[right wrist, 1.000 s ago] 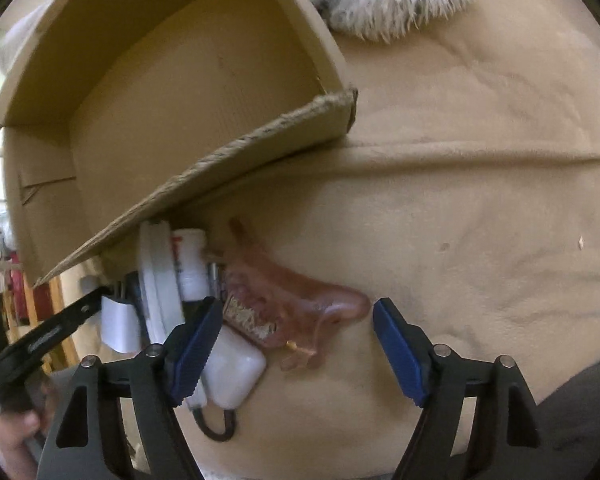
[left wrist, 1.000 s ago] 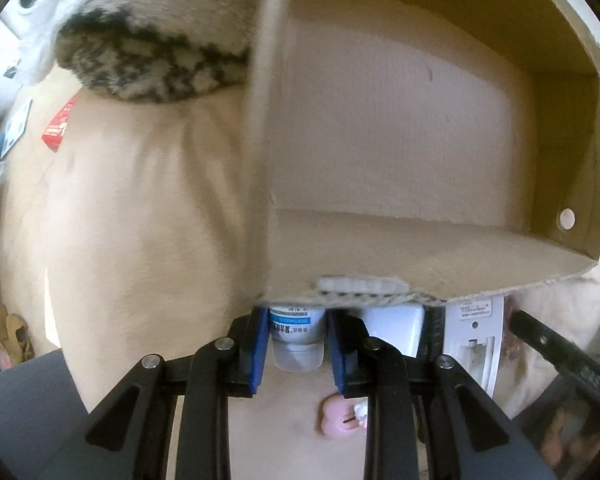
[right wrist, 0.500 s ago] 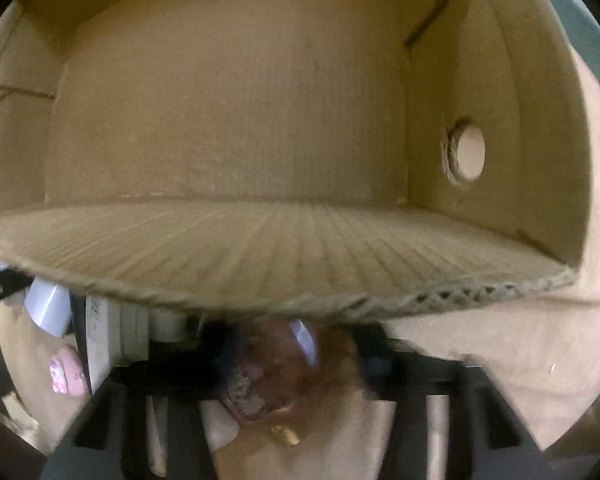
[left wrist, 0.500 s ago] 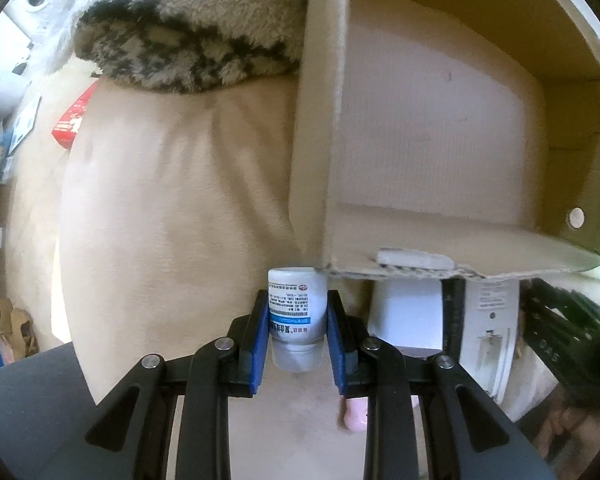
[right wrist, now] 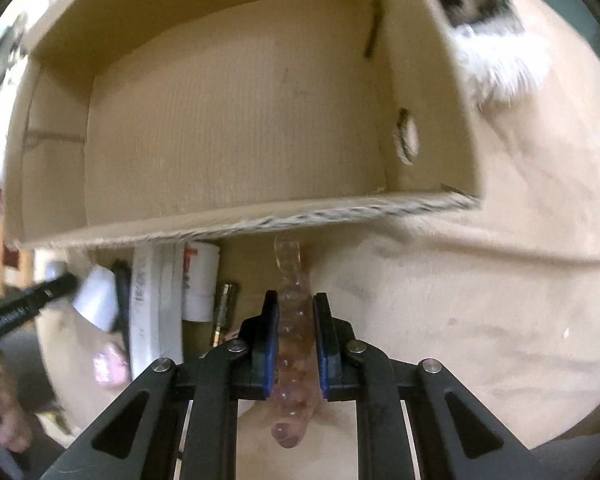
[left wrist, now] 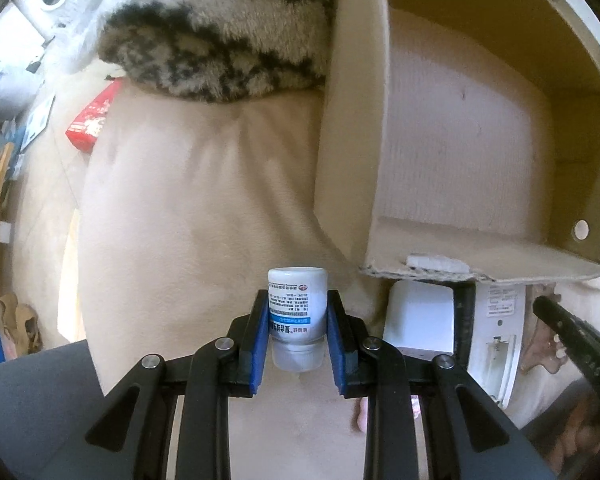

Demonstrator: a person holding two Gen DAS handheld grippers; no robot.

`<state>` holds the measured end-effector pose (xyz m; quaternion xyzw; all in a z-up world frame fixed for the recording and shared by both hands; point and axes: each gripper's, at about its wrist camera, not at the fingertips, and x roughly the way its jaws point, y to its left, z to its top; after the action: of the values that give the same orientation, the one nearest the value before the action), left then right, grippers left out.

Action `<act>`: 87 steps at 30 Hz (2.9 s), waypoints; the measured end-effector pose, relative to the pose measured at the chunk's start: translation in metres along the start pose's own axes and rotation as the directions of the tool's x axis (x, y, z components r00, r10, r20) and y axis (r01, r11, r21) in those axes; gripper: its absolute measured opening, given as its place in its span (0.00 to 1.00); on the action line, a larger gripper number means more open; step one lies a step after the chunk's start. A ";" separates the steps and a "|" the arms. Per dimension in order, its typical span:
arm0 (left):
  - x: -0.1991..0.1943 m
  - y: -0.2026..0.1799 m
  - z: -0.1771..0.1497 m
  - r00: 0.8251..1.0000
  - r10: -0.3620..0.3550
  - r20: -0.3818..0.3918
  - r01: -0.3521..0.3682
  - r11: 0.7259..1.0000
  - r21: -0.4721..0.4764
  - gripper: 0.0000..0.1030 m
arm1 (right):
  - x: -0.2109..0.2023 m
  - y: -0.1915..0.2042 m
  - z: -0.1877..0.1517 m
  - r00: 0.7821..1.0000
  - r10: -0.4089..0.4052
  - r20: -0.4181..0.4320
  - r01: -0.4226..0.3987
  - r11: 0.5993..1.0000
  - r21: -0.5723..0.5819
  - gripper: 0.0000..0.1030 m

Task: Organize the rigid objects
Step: 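Carry both items into the box and open both tools to release them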

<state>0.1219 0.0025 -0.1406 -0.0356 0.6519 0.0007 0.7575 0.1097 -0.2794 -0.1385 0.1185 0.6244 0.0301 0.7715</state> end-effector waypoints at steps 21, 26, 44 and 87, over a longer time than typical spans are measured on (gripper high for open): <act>-0.073 0.000 -0.042 0.985 0.016 0.175 -0.012 1.000 -0.023 0.23 | -0.090 -0.022 -0.024 0.959 0.220 0.176 -0.212 0.975 -0.064 0.16; -0.106 -0.004 -0.028 0.968 0.016 0.251 -0.011 1.000 -0.021 0.23 | -0.128 -0.013 -0.022 0.938 0.253 0.238 -0.230 0.966 -0.119 0.16; -0.094 -0.076 0.048 0.958 0.020 0.286 -0.050 0.994 0.099 0.23 | -0.093 0.027 0.063 0.934 0.244 0.260 -0.205 0.964 -0.168 0.16; 0.017 -0.125 0.067 0.979 0.117 0.165 -0.143 0.978 0.155 0.23 | 0.000 0.035 0.086 0.979 0.175 0.109 -0.166 0.982 -0.084 0.16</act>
<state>0.1962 -0.1194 -0.1407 0.0706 0.5895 -0.0014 0.8046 0.1963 -0.2579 -0.1139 0.1442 0.5647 0.1126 0.8048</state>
